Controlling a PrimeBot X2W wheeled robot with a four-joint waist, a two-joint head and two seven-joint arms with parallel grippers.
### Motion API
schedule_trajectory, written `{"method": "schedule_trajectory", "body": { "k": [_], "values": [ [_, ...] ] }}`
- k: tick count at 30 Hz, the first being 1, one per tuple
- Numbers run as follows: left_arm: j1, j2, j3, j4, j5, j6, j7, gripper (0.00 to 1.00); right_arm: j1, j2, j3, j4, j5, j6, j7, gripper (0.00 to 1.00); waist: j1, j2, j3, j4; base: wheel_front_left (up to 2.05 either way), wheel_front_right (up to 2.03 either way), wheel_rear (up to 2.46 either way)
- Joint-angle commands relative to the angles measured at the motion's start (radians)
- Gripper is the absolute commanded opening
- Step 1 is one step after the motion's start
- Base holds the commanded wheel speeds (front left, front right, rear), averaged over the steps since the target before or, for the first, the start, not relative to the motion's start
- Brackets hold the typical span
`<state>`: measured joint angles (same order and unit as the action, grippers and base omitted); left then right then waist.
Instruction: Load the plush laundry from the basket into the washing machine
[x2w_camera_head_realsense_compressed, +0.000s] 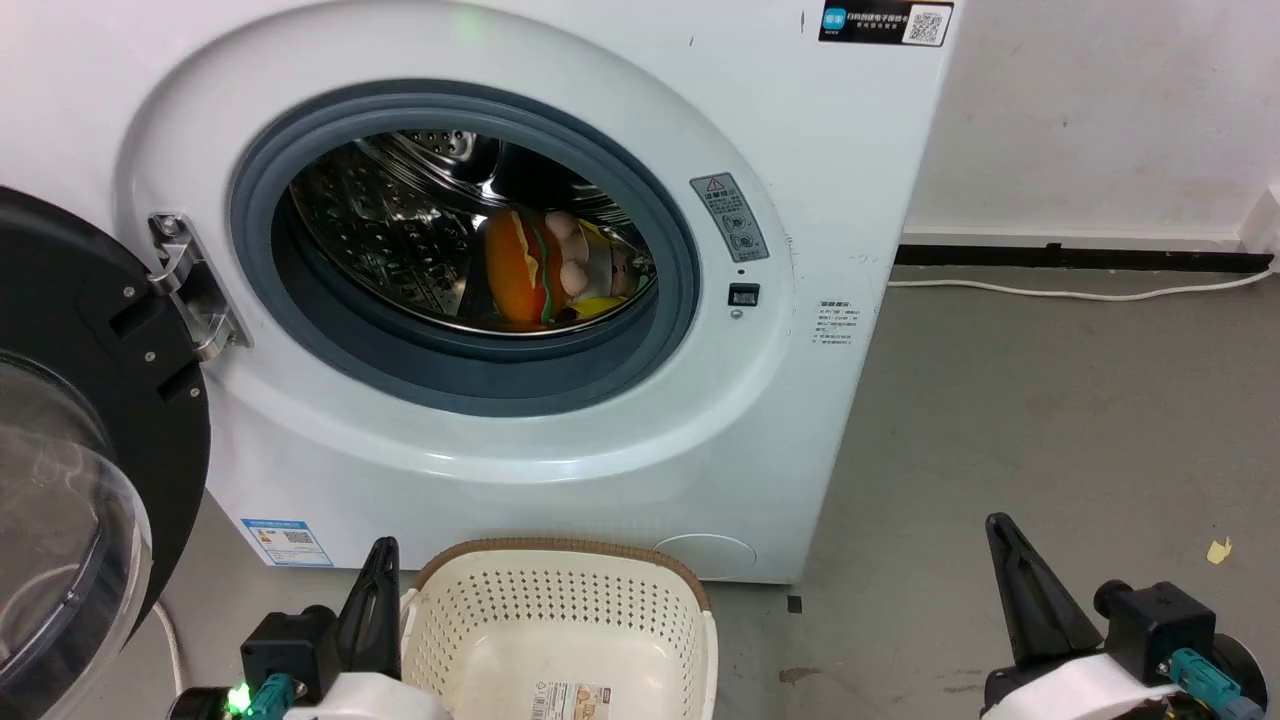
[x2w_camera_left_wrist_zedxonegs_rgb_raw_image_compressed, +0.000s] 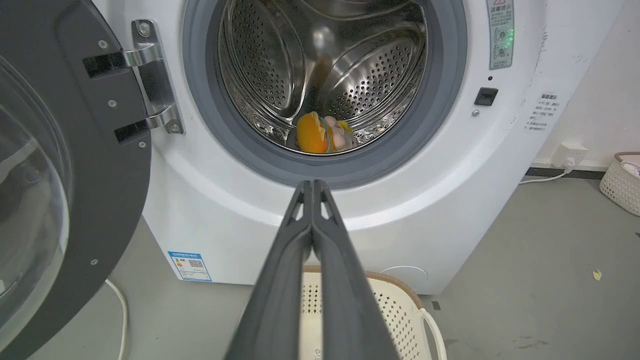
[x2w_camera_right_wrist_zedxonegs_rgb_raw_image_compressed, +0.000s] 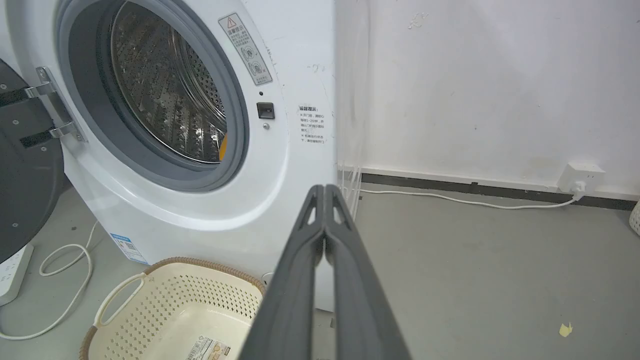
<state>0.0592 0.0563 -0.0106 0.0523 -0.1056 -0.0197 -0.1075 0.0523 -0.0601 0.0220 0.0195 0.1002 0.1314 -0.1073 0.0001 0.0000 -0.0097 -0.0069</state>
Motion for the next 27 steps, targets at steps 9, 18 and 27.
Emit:
{"method": "schedule_trajectory", "body": {
  "k": [9,18,27],
  "values": [
    [-0.026,-0.001,0.006,-0.015,0.025,0.008,0.022,0.0,-0.02,0.006,-0.006,-0.008,-0.023,0.0,0.021,0.0,0.0,0.0,0.002,0.001,0.0,0.0,0.0],
    [-0.033,-0.002,0.007,-0.023,0.043,0.01,0.04,0.0,-0.027,0.007,-0.009,-0.011,-0.04,-0.001,0.04,0.0,0.0,0.0,0.003,0.002,0.0,0.0,0.0],
    [-0.04,-0.003,0.008,-0.031,0.06,0.013,0.059,0.0,-0.034,0.008,-0.013,-0.013,-0.056,-0.001,0.058,0.0,0.0,0.0,0.005,0.004,0.0,0.0,0.0]
  ]
}}
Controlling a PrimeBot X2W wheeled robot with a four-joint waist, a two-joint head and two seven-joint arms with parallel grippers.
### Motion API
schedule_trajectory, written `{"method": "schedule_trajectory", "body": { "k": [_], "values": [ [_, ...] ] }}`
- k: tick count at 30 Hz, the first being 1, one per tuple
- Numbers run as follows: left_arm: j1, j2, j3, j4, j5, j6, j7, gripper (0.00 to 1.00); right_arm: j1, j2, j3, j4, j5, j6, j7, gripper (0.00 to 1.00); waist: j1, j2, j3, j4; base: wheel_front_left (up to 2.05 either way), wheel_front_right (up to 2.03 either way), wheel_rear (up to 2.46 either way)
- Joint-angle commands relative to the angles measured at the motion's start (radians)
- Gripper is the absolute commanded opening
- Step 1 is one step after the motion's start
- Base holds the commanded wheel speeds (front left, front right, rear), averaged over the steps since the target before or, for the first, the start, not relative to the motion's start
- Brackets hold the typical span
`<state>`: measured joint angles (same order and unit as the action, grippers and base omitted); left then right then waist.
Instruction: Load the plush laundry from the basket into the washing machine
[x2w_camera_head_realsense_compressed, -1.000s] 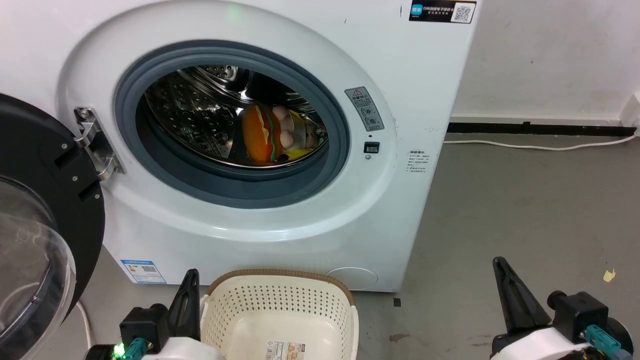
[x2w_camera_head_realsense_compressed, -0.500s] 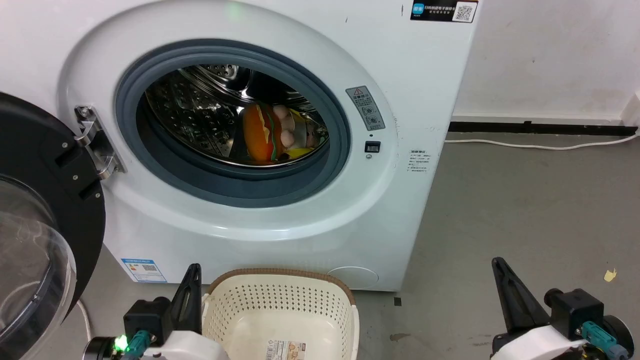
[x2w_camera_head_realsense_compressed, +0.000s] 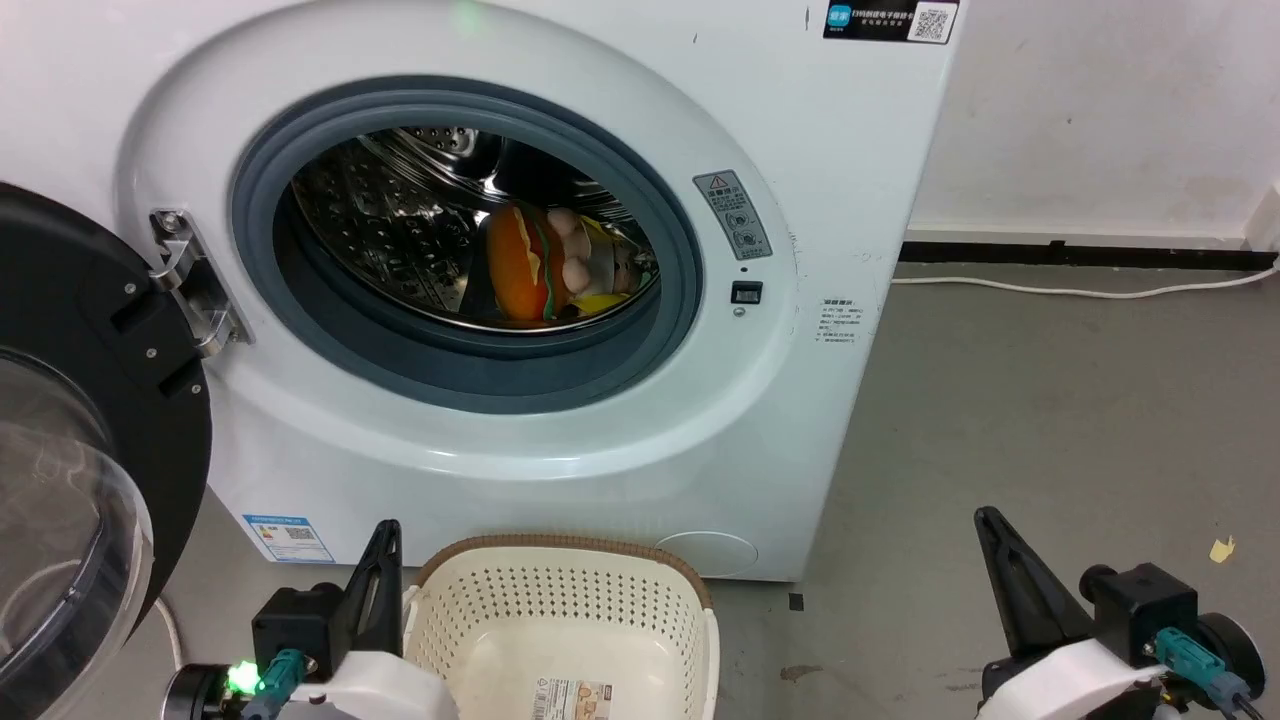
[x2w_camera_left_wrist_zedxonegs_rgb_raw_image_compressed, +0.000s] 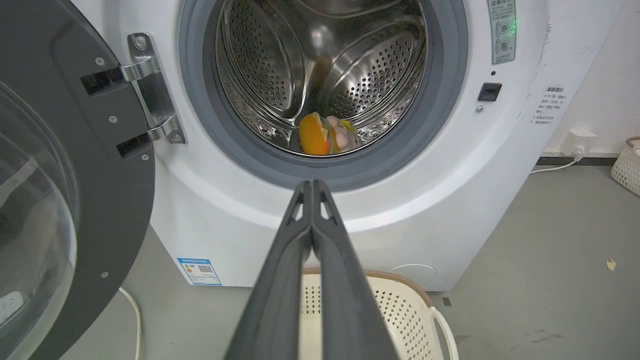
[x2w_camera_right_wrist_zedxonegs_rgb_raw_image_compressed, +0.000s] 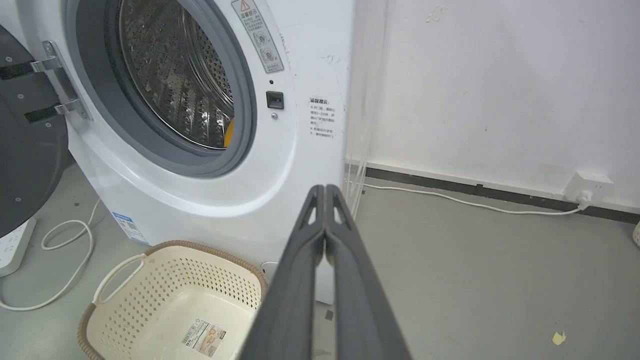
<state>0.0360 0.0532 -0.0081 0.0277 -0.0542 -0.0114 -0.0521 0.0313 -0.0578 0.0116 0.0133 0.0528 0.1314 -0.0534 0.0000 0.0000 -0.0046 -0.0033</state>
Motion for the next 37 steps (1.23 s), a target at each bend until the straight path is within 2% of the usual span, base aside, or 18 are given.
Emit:
{"method": "schedule_trajectory", "body": {
  "k": [1,37],
  "values": [
    [-0.018,0.0,0.006,-0.007,0.01,0.005,0.005,0.0,-0.013,0.005,-0.003,-0.007,-0.011,-0.001,0.006,0.0,0.0,0.0,0.0,0.0,0.0,0.0,0.0],
    [-0.036,-0.003,0.008,-0.028,0.054,0.011,0.052,0.0,-0.031,0.008,-0.012,-0.013,-0.053,-0.001,0.053,0.0,0.0,0.0,0.005,0.003,0.0,0.0,0.0]
  ]
}}
